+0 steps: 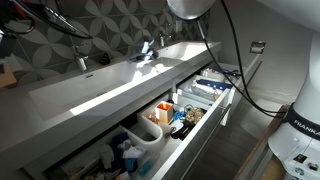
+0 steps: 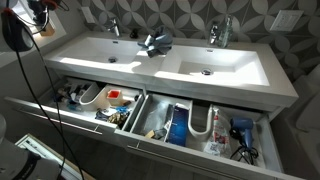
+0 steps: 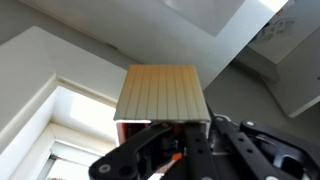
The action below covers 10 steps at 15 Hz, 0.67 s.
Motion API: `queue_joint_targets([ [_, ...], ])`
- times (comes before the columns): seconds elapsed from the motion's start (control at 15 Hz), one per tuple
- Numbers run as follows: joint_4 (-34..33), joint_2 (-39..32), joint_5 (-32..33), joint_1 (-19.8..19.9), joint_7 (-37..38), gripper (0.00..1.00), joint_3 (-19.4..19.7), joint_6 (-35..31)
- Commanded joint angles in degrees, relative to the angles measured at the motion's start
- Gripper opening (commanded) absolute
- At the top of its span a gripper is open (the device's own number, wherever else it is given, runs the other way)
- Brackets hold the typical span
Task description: Place the pale object on the window sill
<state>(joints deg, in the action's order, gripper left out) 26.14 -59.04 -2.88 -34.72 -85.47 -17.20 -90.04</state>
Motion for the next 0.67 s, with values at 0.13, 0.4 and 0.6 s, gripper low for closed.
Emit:
queue_joint_targets([
  [0.13,-1.5,-0.4,-3.2,-1.3,4.2,0.02,-0.3,-6.3],
  [0.4,-0.7,-1.7,-4.9,-1.5,11.6,0.02,-0.3,-11.7],
  [0.6,-1.5,-3.7,-5.3,-2.2,17.1,0.02,-0.3,-14.2],
])
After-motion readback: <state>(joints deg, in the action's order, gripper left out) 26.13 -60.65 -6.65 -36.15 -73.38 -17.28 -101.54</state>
